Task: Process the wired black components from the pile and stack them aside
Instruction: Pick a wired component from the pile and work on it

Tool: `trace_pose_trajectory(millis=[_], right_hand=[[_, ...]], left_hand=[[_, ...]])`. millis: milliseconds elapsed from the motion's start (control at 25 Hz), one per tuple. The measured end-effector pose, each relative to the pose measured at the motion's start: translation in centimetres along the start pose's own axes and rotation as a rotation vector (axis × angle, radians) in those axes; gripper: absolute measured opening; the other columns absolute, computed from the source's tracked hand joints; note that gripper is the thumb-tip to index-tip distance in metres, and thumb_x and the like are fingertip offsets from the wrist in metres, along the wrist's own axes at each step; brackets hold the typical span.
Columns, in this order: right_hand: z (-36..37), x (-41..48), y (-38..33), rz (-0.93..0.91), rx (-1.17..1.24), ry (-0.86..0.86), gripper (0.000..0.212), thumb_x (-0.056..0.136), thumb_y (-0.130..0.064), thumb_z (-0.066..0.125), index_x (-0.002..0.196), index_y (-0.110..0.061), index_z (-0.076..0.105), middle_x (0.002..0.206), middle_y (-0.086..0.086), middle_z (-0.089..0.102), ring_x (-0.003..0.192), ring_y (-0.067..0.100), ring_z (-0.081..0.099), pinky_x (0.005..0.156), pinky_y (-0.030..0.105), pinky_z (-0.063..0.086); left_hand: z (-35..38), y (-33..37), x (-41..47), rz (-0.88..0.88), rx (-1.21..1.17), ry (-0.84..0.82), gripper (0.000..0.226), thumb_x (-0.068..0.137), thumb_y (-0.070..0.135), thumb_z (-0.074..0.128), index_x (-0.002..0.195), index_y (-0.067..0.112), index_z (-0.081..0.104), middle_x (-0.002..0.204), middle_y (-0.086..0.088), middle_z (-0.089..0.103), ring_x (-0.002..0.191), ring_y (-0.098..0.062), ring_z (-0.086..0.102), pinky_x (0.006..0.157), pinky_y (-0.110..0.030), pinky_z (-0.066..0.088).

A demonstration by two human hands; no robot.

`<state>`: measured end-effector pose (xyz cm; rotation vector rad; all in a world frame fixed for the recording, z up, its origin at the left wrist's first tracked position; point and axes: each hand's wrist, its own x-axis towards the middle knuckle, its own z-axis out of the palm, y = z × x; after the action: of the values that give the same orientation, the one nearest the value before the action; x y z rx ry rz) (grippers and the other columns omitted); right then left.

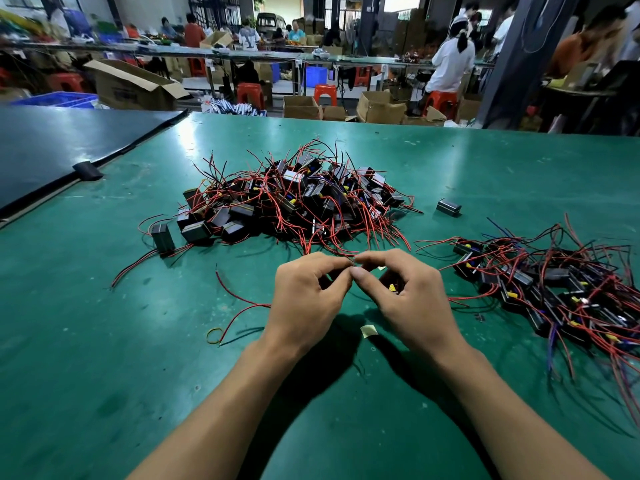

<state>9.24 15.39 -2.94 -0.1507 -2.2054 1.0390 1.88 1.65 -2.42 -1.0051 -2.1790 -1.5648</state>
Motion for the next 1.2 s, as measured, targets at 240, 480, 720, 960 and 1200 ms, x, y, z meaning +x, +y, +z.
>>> trace_pose_trajectory(millis=[240,480,720,960,1200], right_hand=[[0.1,-0.1,0.0,-0.053,-0.065,0.005,0.01,0.088,-0.033,0.075,0.081,-0.026,0.072,0.078,-0.014,0.067,0.066,0.004,0.057,0.061,0.013,0.041],[0.4,0.0,0.1,-0.074,-0.072,0.071,0.011,0.091,-0.033,0.068,0.081,-0.027,0.07,0.077,-0.015,0.067,0.067,0.001,0.057,0.063,0.01,0.04],[0.1,0.2,0.2,-0.04,-0.08,0.089,0.014,0.09,-0.033,0.07,0.077,-0.029,0.069,0.073,-0.018,0.065,0.069,0.003,0.059,0.063,0.008,0.037],[-0.3,0.3,-0.2,0.066,-0.123,0.085,0.024,0.09,-0.03,0.07,0.068,-0.021,0.066,0.061,-0.012,0.061,0.06,0.006,0.055,0.056,0.014,0.037],[-0.7,1.0,-0.4,0.343,0.0,-0.027,0.027,0.085,-0.029,0.071,0.063,-0.014,0.069,0.051,-0.012,0.057,0.049,-0.001,0.044,0.05,0.014,0.035]], left_hand=[[-0.7,-0.7,-0.2,0.209,0.156,-0.087,0.006,0.083,0.006,0.072,0.087,0.006,0.076,0.069,-0.005,0.066,0.061,-0.018,0.059,0.059,-0.028,0.046],[-0.3,-0.7,-0.4,0.144,0.054,-0.062,0.011,0.083,0.01,0.076,0.094,0.009,0.078,0.076,-0.002,0.072,0.065,-0.01,0.062,0.063,-0.02,0.048],[0.7,-0.2,-0.5,-0.068,-0.092,-0.077,0.012,0.084,0.014,0.076,0.095,0.014,0.079,0.074,0.008,0.072,0.056,0.002,0.055,0.057,-0.019,0.045],[1.2,0.1,-0.5,-0.073,-0.088,-0.076,0.008,0.085,0.014,0.074,0.09,0.015,0.08,0.076,0.003,0.073,0.057,-0.005,0.057,0.057,-0.026,0.048],[0.6,-0.4,-0.5,0.097,0.08,-0.107,0.01,0.084,0.021,0.072,0.091,0.02,0.079,0.078,0.005,0.071,0.063,-0.014,0.061,0.059,-0.035,0.051]])
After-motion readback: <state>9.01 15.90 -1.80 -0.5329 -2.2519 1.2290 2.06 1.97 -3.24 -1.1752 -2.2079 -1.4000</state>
